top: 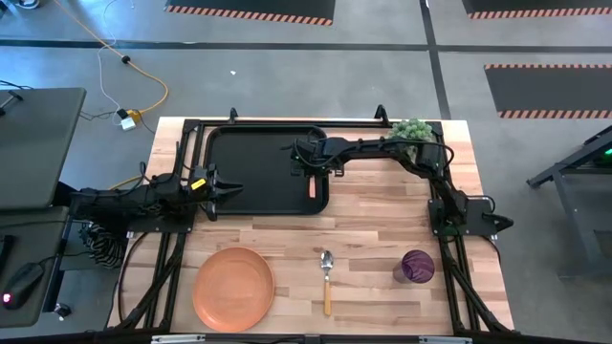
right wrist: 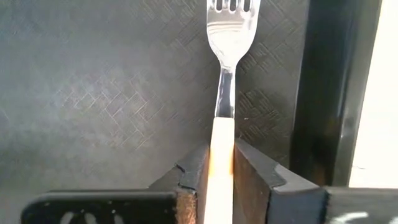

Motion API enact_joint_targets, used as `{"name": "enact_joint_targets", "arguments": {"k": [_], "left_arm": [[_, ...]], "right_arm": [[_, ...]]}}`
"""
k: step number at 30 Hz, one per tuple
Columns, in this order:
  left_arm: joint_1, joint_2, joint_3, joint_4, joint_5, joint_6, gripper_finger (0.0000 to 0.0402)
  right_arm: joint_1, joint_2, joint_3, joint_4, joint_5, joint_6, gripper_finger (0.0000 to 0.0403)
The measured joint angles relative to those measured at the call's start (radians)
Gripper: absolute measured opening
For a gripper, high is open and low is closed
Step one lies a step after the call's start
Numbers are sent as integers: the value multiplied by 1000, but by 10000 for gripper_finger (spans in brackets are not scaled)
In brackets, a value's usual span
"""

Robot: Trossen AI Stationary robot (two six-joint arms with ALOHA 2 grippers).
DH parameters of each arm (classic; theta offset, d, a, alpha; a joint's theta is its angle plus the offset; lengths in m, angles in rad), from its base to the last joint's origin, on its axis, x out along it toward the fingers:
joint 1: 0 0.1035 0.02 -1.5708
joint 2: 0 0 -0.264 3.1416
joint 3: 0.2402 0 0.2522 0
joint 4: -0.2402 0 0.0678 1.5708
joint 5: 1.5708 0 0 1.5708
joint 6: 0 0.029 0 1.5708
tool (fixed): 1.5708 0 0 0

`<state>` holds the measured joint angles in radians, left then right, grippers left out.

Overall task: Pick and place plate/cup/fork/spoon on tray
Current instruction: Put the light orange fork on the left of the black serving tray, then move the black serving tray to the top middle of the table

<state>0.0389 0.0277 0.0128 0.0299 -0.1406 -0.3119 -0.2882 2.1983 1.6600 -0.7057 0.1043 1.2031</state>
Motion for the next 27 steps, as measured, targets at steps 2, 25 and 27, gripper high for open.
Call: {"name": "enact_joint_targets", "arguments": {"k": [2,25,27], "left_arm": [[0,0,0,0,0,0,64],[0,0,0,0,0,0,64],[0,0,0,0,0,0,64]], "right_arm": [[0,0,0,0,6,1,68],[0,-1,127,-135,81,-77,103],[0,-1,161,-193,96,-101,103]]}}
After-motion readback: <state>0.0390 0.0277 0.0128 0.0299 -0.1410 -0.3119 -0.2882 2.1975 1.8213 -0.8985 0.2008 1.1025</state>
